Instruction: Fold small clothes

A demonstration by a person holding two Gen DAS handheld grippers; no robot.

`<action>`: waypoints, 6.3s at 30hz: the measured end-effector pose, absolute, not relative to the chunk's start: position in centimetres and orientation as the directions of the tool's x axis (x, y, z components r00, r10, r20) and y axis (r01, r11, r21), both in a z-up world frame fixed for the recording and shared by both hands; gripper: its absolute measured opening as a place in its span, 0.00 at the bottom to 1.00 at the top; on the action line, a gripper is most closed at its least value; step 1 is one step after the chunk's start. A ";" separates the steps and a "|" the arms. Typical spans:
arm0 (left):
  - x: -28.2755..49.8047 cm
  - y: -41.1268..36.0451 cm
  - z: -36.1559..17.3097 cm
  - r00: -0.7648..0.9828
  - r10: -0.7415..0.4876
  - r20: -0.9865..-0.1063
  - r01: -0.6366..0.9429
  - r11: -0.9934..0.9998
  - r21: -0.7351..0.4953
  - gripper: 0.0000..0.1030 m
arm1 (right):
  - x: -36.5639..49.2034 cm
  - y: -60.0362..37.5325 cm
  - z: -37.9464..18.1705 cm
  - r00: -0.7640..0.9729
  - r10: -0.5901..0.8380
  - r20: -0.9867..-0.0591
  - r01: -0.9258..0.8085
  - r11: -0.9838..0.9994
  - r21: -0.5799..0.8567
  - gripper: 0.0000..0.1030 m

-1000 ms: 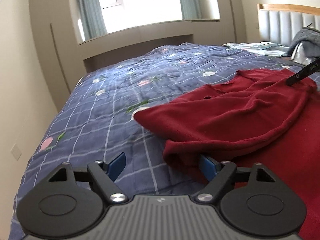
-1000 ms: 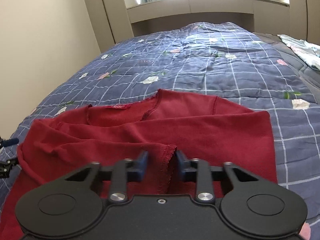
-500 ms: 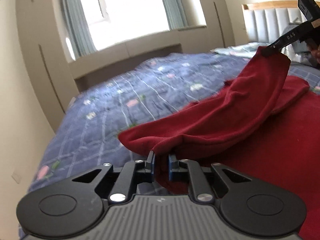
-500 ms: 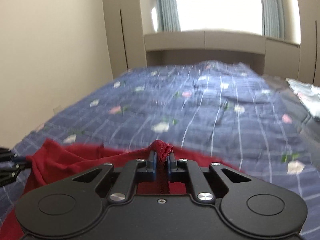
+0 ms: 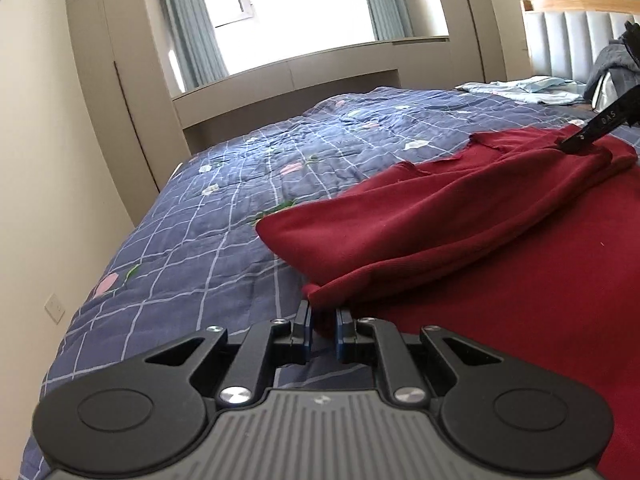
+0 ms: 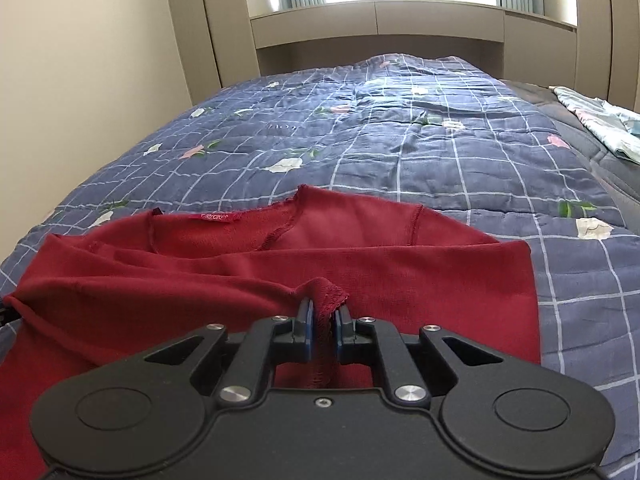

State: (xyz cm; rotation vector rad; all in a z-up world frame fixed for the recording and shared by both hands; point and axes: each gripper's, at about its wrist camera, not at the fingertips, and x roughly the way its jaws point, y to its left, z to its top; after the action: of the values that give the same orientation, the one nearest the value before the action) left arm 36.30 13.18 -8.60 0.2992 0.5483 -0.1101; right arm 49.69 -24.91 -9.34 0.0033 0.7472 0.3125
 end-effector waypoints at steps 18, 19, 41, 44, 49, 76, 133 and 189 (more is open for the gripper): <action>38.0 12.6 -6.4 0.848 -0.010 -0.529 0.128 0.974 0.186 0.07 | 49.5 -26.7 -7.3 0.699 0.279 -0.658 -0.229 0.960 0.163 0.09; 38.0 12.8 -6.9 0.823 -0.050 -0.565 0.167 0.973 0.158 0.08 | 49.4 -26.8 -8.0 0.682 0.286 -0.673 -0.232 0.957 0.172 0.09; 50.5 20.8 -8.1 0.705 -0.318 -0.633 -0.076 0.854 -0.515 0.06 | 45.6 -27.6 -11.0 0.769 0.341 -0.541 -0.264 0.940 0.217 0.17; 50.3 19.2 -6.3 0.774 -0.282 -0.567 0.032 0.911 -0.411 0.05 | 45.3 -28.0 -11.3 0.780 0.342 -0.525 -0.251 0.938 0.238 0.10; 49.6 18.7 -7.3 0.740 -0.220 -0.636 -0.002 0.944 -0.330 0.20 | 45.1 -27.5 -11.2 0.791 0.319 -0.522 -0.249 0.947 0.202 0.09; 41.5 22.2 -9.7 0.741 -0.372 -0.559 0.087 0.879 -0.469 0.11 | 45.6 -26.8 -11.7 0.779 0.299 -0.552 -0.250 0.954 0.165 0.12; 41.9 15.9 -9.3 0.760 0.173 -0.626 -0.268 0.961 -0.060 1.00 | 44.8 -25.2 -11.8 0.839 0.121 -0.530 -0.149 0.989 -0.011 0.99; 11.3 -0.3 -5.0 0.772 -0.122 -0.624 0.129 0.991 -0.035 1.00 | 9.3 -21.0 -10.5 0.845 0.220 -0.488 -0.460 0.764 -0.452 0.76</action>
State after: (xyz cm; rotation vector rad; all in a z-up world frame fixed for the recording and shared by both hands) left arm 11.34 -0.25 -5.01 0.0102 0.6749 -0.1359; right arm 9.31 -20.99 -10.51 -0.5947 0.4276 0.3821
